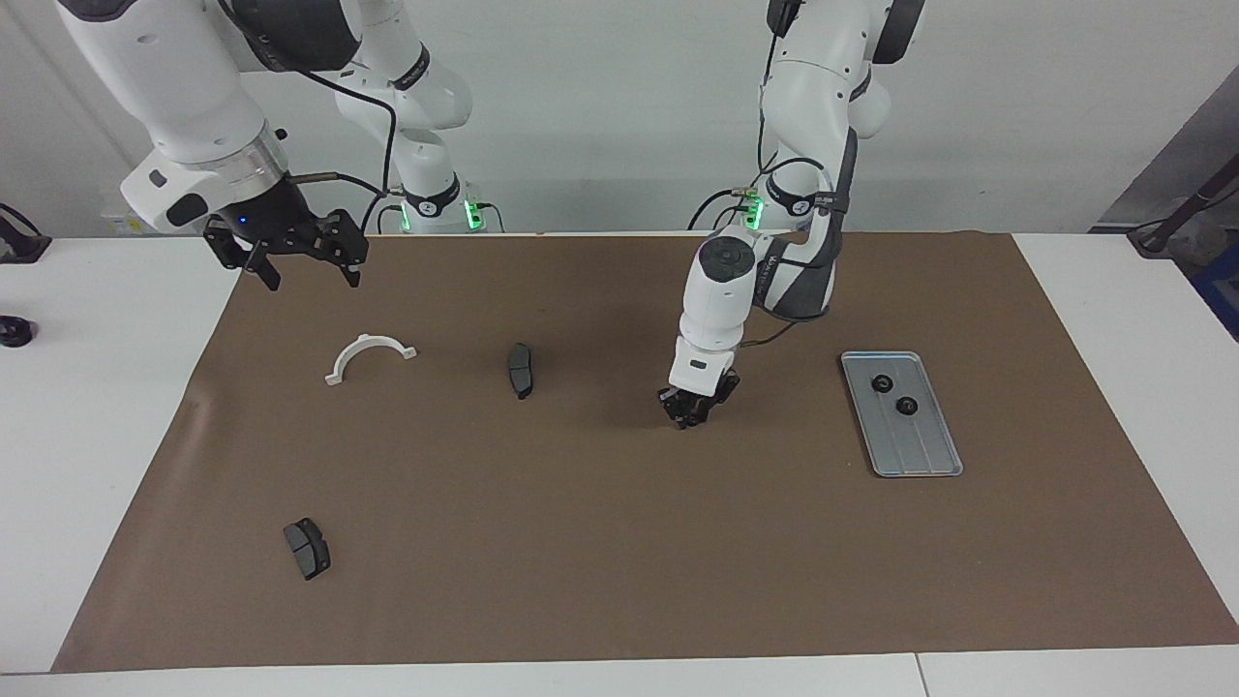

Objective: Pick bearing gear from pile to tray
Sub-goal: 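Grasp the third bearing with the left gripper while the right gripper withdraws, then lower the third bearing onto the tray and open the left gripper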

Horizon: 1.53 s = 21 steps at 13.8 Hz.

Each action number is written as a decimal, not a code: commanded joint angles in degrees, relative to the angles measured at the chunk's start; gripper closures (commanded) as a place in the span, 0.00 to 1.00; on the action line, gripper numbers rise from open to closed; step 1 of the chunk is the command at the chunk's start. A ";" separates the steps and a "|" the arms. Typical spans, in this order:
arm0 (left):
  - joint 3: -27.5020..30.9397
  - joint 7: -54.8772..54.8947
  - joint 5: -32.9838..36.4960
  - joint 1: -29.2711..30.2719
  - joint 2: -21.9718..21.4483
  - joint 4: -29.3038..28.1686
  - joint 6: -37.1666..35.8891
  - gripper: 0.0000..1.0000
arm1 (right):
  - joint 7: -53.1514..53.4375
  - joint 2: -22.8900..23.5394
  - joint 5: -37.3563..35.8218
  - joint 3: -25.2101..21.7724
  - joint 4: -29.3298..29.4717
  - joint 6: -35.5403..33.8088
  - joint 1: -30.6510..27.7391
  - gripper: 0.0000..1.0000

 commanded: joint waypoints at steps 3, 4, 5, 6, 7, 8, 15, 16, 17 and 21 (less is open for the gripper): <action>0.60 -0.66 2.37 0.35 0.60 1.10 0.25 1.00 | 1.23 -4.77 1.72 1.40 -7.40 -0.98 1.63 0.00; 0.60 -0.66 2.37 0.70 0.60 2.32 -1.15 1.00 | 2.89 -5.39 1.72 1.40 -8.55 -0.46 2.17 0.00; 0.78 -0.49 2.37 0.88 0.43 4.33 -4.30 1.00 | 3.26 -5.57 1.72 1.40 -9.17 0.76 2.17 0.00; 0.95 0.21 2.37 2.28 -0.36 6.70 -7.90 1.00 | 3.17 -5.49 1.72 1.40 -9.27 1.99 2.00 0.00; 0.61 1.52 2.28 5.60 -1.93 7.34 -10.28 1.00 | 3.17 -5.48 1.72 1.40 -9.27 2.53 1.39 0.00; 0.43 3.28 1.67 8.07 -4.04 7.17 -11.44 1.00 | 3.17 -5.40 1.72 1.31 -9.27 3.06 1.03 0.00; 0.87 19.26 0.52 24.68 -8.62 2.79 -14.80 1.00 | 3.26 -5.22 1.72 1.05 -9.09 4.12 -0.46 0.00; 0.95 20.77 0.43 26.09 -9.85 -0.36 -13.40 1.00 | 3.18 -5.22 1.72 1.05 -9.09 4.12 -0.73 0.00; 0.96 22.00 0.52 27.76 -10.99 -4.31 -9.82 1.00 | 3.26 -5.22 1.72 1.05 -9.09 4.12 -0.64 0.00; 0.87 21.31 0.43 28.57 -12.50 -11.99 -1.79 1.00 | 3.09 -5.31 1.72 1.05 -9.18 4.12 -0.47 0.00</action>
